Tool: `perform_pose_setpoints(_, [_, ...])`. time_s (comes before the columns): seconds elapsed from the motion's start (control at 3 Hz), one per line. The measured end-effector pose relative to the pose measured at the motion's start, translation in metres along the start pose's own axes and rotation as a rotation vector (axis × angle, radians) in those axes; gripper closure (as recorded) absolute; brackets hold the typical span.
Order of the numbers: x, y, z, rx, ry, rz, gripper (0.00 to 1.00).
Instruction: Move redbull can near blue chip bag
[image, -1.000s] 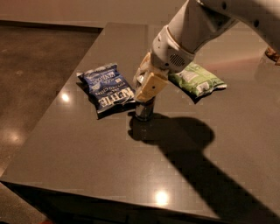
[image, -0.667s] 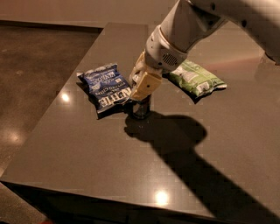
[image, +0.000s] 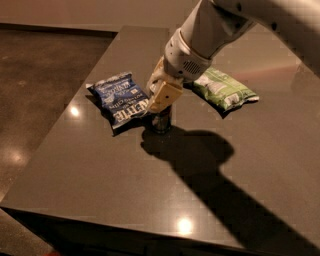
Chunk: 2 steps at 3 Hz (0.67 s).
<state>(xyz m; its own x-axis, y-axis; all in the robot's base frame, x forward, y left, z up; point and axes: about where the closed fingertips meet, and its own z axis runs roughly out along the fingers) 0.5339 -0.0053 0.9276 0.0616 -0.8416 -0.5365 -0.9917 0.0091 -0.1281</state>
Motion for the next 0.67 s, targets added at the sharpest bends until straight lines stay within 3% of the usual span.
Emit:
perform_pose_setpoints(0.33, [-0.0012,0.0005,0.0009,-0.001,0.000,-0.002,0.10])
perform_pose_setpoints(0.67, [-0.0022,0.0009,0.0016,-0.002,0.000,-0.004,0.00])
